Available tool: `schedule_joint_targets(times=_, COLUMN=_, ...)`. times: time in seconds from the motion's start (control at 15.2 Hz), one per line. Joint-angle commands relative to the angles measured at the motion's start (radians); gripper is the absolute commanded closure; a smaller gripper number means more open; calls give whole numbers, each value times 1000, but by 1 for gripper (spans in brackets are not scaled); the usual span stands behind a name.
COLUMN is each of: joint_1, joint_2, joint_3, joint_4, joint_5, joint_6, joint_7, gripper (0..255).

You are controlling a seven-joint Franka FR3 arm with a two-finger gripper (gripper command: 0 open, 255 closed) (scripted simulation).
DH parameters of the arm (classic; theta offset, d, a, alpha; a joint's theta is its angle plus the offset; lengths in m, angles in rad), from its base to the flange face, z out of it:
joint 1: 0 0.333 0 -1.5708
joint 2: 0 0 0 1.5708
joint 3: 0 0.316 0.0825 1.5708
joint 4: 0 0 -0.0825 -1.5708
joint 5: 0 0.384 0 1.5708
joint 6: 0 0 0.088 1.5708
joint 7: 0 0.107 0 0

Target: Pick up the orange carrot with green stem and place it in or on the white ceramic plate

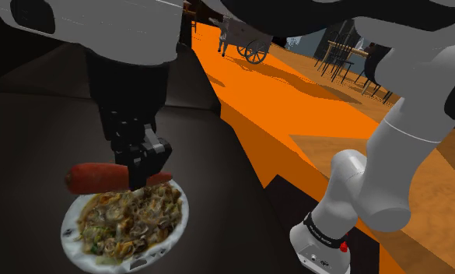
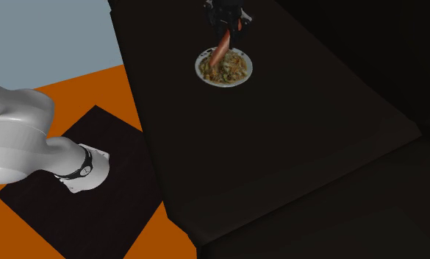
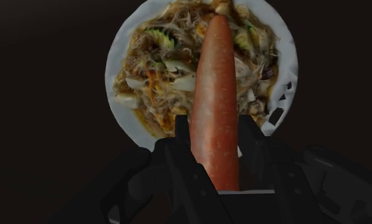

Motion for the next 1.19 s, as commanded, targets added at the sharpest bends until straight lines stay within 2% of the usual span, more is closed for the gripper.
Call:
schedule_joint_targets(times=0.0, joint_1=0, joint_2=-1, joint_3=0, joint_4=-32, joint_5=0, joint_6=31, joint_7=0, gripper=255)
schedule_joint_targets(times=0.33, joint_1=-1, joint_2=-5, joint_3=0, joint_4=-110, joint_5=2, joint_6=105, joint_7=-2, gripper=255)
schedule_joint_targets(times=0.86, joint_1=-1, joint_2=-5, joint_3=0, joint_4=-110, joint_5=2, joint_6=105, joint_7=-2, gripper=255)
schedule_joint_targets(times=0.92, joint_1=-1, joint_2=-7, joint_3=0, joint_4=-110, joint_5=2, joint_6=104, joint_7=-3, gripper=0)
schedule_joint_targets(times=1.12, joint_1=-2, joint_2=-7, joint_3=-1, joint_4=-110, joint_5=3, joint_6=103, joint_7=-4, gripper=0)
